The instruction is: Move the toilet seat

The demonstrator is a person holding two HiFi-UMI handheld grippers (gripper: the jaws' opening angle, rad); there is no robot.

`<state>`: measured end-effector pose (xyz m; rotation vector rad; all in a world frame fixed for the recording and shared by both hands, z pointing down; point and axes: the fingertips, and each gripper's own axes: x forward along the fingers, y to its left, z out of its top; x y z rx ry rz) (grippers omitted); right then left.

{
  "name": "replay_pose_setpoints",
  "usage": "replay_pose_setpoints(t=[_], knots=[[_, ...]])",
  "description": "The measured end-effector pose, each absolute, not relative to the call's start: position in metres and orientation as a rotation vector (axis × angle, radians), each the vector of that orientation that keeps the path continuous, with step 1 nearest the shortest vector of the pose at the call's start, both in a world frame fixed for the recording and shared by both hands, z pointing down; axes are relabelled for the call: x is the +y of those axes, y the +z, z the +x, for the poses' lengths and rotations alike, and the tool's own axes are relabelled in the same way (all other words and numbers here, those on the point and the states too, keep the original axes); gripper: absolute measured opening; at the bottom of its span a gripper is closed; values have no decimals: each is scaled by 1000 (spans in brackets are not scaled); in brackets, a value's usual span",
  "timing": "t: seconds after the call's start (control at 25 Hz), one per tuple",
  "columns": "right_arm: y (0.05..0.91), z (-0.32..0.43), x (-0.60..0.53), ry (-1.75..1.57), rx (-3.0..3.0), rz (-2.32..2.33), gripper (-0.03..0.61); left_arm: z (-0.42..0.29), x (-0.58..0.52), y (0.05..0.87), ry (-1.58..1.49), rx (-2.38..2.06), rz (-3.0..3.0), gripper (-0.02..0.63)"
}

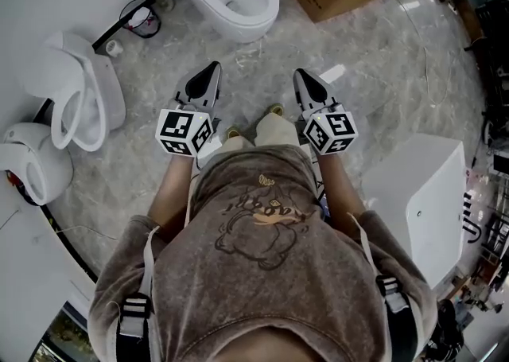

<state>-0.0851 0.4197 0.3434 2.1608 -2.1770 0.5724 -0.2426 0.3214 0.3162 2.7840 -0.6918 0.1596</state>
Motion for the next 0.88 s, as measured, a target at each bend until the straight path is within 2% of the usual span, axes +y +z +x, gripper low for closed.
replay_pose_setpoints(t=[0.36,0.88], knots=[[355,-74,388,590,-2186,2148,-3,-234,293,328,173,-705,2764,8],[365,-19,299,634,-2236,2102,-3,-179,212,331,170,-757,2731,8]])
